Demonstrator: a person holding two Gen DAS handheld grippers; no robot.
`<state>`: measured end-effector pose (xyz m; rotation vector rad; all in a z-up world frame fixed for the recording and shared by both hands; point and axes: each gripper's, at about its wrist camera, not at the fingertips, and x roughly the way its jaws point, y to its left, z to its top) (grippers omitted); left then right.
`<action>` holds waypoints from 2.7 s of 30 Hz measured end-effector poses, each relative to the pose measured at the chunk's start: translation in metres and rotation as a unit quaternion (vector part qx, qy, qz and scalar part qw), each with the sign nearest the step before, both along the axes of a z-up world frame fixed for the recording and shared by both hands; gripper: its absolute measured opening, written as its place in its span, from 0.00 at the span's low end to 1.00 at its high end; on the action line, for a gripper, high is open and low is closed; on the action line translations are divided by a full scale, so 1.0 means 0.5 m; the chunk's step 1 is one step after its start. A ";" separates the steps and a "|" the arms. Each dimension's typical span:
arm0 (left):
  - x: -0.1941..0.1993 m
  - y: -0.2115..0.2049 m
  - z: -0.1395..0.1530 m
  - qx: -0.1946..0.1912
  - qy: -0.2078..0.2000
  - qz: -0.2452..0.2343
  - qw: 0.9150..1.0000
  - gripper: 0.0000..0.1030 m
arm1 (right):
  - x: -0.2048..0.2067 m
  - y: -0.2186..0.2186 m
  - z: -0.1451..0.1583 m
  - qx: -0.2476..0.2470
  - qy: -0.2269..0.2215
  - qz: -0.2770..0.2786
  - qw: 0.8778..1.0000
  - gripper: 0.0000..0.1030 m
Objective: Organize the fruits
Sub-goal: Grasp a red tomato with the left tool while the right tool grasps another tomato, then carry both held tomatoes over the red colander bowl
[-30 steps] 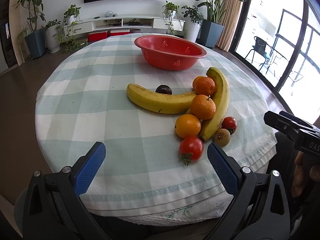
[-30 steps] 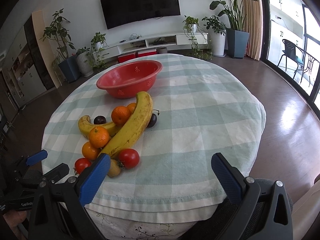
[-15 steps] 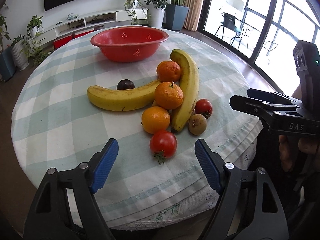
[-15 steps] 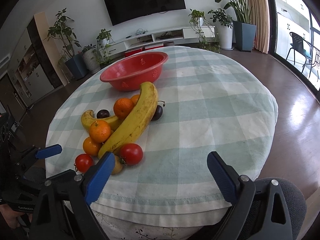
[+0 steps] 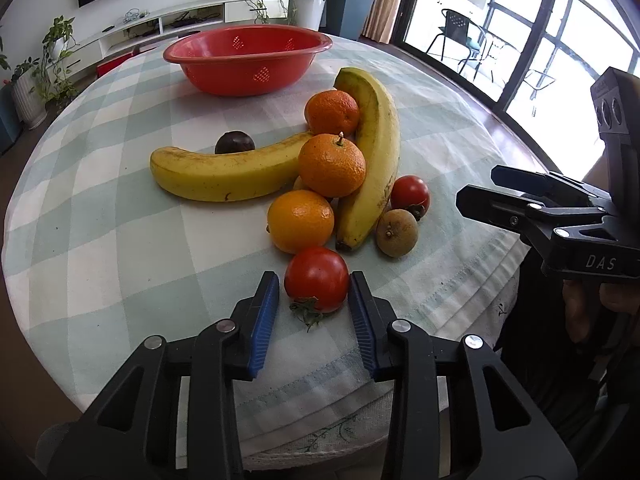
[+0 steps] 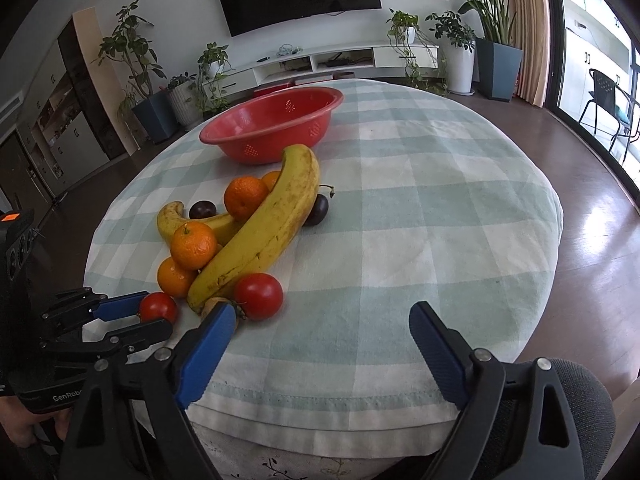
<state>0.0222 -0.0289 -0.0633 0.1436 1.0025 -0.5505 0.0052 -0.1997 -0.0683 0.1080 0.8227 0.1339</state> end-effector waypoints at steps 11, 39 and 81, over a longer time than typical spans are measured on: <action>0.000 -0.004 -0.008 -0.016 -0.001 -0.007 1.000 0.28 | 0.000 0.017 -0.006 -0.005 0.007 0.018 1.000 0.83; -0.027 0.076 -0.006 -0.089 0.007 0.037 0.995 0.28 | 0.073 0.042 -0.025 0.075 0.064 0.076 0.992 0.52; -0.022 0.087 0.007 -0.100 -0.001 0.045 0.994 0.28 | 0.071 -0.026 -0.009 0.128 0.074 0.067 0.987 0.34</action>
